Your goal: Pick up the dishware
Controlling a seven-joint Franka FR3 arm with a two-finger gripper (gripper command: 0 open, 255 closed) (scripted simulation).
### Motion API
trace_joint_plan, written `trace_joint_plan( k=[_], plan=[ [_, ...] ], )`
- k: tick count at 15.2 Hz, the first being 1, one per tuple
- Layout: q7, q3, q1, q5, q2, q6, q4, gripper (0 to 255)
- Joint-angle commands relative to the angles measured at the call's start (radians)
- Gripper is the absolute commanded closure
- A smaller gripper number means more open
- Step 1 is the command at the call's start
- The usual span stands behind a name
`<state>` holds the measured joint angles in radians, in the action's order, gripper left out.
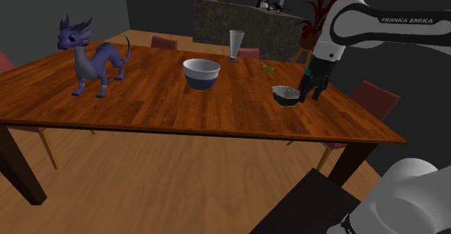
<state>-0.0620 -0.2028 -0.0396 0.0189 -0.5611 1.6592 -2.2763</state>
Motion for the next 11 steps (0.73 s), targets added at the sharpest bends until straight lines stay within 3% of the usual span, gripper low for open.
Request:
trace_joint_plan(
  k=[1, 6, 11],
  plan=[
    [-0.044, -0.039, -0.003, -0.004, 0.062, 0.034, 0.04, 0],
    [-0.157, -0.132, -0.007, -0.043, 0.222, 0.096, 0.155, 0],
    [-0.282, -0.217, -0.014, -0.127, 0.401, 0.127, 0.302, 0]
  ],
)
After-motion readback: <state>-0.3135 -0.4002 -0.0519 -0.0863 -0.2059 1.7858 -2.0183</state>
